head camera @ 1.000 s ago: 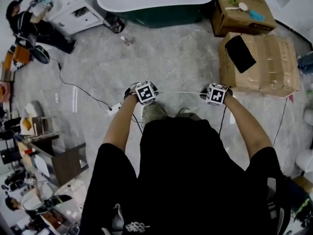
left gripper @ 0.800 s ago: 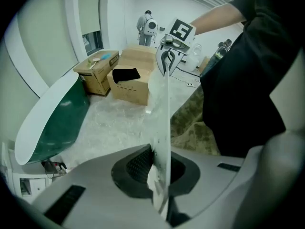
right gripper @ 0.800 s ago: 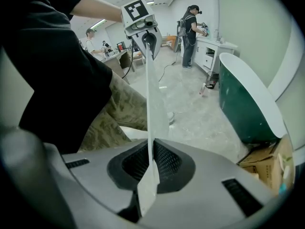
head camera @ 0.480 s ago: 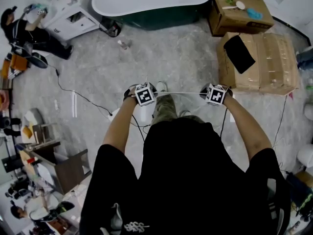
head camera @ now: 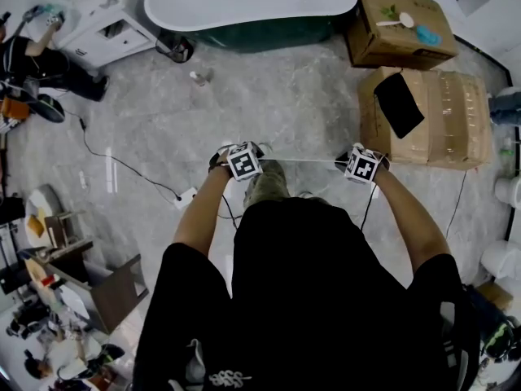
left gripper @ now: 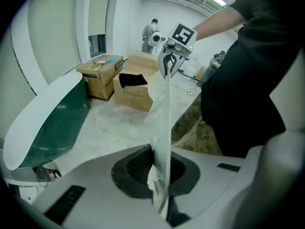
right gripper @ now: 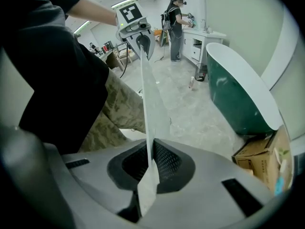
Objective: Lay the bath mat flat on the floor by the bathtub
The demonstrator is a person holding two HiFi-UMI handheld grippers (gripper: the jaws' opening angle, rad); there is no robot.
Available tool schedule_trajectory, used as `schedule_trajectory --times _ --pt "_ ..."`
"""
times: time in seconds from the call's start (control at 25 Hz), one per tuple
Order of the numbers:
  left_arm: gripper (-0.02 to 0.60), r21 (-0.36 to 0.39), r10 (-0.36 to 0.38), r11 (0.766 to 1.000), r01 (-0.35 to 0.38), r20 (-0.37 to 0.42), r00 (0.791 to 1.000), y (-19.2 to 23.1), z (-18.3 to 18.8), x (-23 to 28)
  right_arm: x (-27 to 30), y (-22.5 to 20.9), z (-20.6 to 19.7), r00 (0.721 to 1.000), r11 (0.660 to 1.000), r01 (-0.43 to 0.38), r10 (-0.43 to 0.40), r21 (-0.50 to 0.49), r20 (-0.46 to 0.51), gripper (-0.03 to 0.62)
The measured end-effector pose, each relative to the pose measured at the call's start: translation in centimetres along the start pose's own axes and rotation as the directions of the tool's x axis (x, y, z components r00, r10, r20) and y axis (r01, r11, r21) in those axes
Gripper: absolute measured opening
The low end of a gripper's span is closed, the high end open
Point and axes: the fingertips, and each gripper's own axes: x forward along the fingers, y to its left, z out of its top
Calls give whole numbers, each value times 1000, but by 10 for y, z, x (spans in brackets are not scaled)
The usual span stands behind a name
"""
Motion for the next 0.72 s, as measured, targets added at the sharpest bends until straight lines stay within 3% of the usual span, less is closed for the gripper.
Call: schedule_trajectory --times 0.4,0.72 --pt "25 0 -7 1000 7 66 998 106 -10 -36 -7 -82 66 1000 999 17 -17 48 1 28" --pt "25 36 -13 999 10 86 996 162 -23 -57 -8 -124 108 998 997 58 -56 60 -33 26"
